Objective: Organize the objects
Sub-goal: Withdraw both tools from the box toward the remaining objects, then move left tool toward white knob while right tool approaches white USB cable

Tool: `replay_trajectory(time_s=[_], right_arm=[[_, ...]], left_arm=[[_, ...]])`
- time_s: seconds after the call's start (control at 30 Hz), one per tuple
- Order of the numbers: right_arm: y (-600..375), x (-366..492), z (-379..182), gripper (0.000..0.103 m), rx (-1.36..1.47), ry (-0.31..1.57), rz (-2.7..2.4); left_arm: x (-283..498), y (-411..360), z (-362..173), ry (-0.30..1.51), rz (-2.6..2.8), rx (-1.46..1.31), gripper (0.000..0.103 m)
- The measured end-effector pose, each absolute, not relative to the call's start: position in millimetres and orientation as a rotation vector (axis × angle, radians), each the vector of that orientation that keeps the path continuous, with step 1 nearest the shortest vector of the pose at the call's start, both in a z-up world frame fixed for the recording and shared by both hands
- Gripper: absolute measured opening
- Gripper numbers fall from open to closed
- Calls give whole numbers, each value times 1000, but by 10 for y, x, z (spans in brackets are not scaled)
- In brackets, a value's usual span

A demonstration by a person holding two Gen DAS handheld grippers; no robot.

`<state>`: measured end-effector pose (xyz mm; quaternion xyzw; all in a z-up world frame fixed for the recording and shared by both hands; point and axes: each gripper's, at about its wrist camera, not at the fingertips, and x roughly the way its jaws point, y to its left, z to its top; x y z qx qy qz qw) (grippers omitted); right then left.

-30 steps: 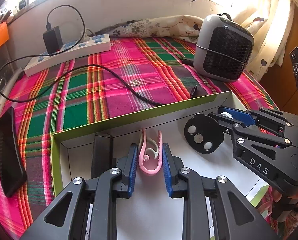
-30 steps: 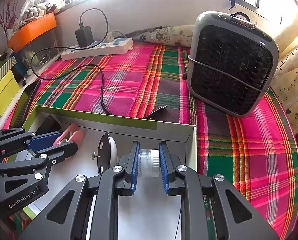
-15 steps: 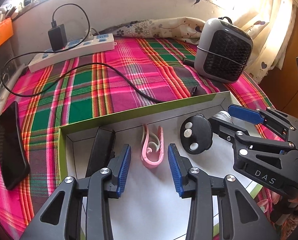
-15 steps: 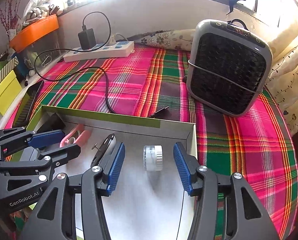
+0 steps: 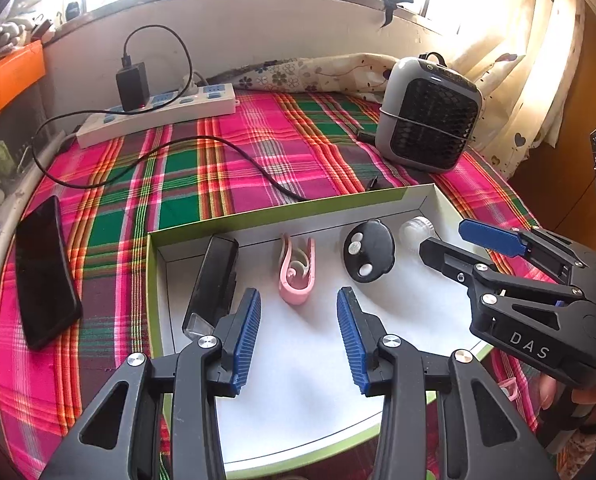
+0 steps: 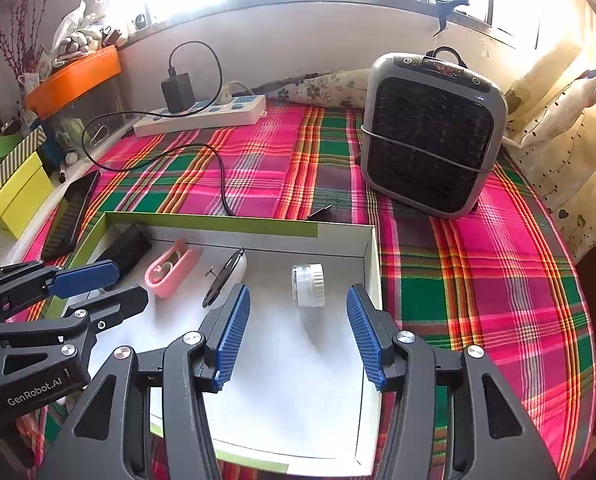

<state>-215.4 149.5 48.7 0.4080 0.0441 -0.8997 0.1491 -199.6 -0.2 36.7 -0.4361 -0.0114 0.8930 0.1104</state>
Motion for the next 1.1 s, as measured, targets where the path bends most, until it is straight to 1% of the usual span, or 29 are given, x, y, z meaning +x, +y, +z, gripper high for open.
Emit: replay_trajectory(time_s=[0.53,0.97,1.1], right_arm=[[1570,-1673,637,51,1129,73,-2606],[1662,-1244,640,51,1108,37,-2614],[1676,-1106,636,51,1090,43,-2619]], left_arm=[[-1418,-110,580,-78,2678,-1205,38],[-993,-173,558,-84,2695,-1187,38],[-853,-241,543,-122,2703,-1173,38]])
